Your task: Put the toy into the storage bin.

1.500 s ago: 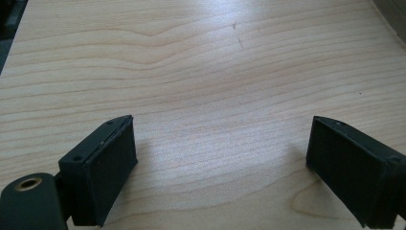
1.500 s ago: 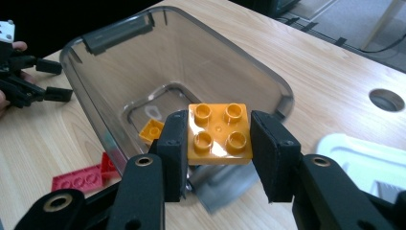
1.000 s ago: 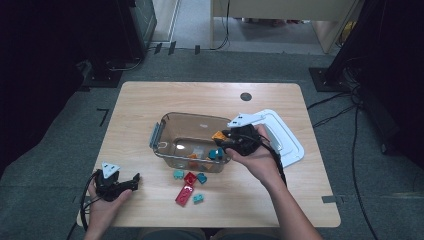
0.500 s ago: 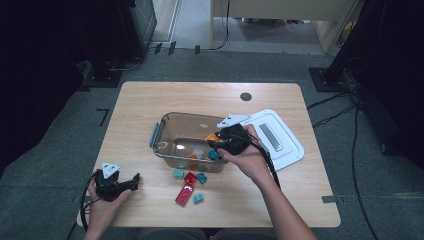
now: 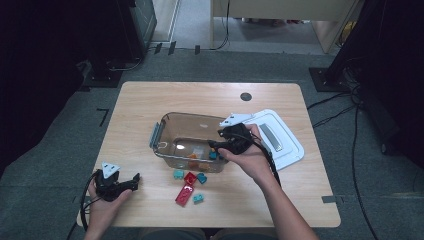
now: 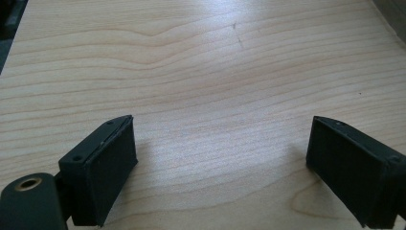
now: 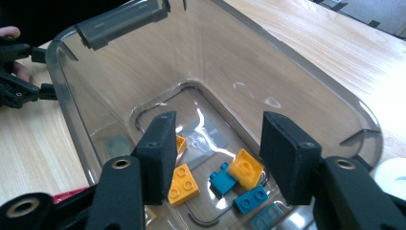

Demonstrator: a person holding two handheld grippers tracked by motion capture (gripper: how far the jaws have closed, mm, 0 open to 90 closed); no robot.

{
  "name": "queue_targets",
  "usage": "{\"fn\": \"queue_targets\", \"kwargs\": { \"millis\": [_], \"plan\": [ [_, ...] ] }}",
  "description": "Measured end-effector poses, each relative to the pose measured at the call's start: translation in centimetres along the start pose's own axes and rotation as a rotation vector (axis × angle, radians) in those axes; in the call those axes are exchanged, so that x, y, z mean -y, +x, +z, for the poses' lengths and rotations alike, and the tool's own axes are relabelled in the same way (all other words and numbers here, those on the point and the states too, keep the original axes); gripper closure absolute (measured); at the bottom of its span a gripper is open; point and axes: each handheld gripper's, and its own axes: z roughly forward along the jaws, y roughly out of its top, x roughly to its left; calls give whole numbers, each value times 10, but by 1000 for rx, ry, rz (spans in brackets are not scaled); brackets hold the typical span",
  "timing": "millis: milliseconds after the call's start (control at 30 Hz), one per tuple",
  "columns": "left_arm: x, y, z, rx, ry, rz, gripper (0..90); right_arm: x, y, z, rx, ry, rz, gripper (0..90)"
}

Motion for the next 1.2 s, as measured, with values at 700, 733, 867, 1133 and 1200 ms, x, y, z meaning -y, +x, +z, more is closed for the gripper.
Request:
{"fn": "queue_targets", "kwargs": {
  "millis": [700, 733, 867, 1133, 1200],
  "plan": [
    [0, 0, 0, 0, 1, 0, 99, 18, -9, -35, 67, -7, 30, 174],
    [0, 0, 0, 0, 1, 0, 99, 20, -10, -37, 72, -8, 29, 160],
    [0, 0, 0, 0, 0, 0, 99, 27, -11, -44, 89, -11, 40, 145],
    [0, 0, 0, 0, 1, 1, 99, 43, -17, -59, 118, -21, 66, 137],
    [0, 0, 0, 1, 1, -1, 100, 47, -18, -63, 123, -22, 75, 137]
  ]
}}
